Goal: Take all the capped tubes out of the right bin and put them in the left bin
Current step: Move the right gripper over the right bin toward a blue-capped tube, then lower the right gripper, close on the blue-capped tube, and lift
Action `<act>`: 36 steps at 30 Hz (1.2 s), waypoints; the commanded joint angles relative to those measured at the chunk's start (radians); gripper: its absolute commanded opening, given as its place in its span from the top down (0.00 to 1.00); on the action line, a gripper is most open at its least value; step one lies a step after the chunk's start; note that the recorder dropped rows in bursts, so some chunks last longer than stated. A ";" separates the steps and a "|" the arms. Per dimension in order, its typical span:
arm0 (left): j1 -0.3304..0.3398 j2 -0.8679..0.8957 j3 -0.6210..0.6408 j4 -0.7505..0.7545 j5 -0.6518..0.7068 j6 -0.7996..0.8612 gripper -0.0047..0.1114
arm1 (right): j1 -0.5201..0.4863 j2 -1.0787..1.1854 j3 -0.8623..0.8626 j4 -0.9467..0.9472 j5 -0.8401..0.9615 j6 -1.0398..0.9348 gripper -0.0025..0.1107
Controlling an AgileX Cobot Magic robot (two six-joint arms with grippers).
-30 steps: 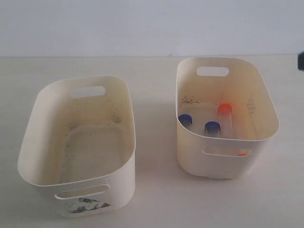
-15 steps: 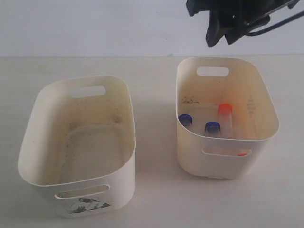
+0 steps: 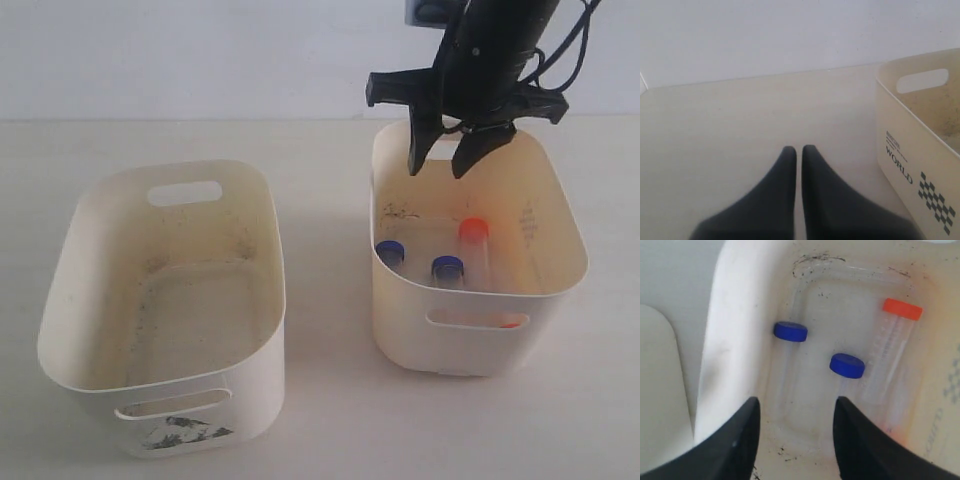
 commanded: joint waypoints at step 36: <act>0.003 -0.003 -0.004 -0.011 -0.009 -0.012 0.92 | 0.003 0.112 0.119 -0.076 0.003 0.088 0.39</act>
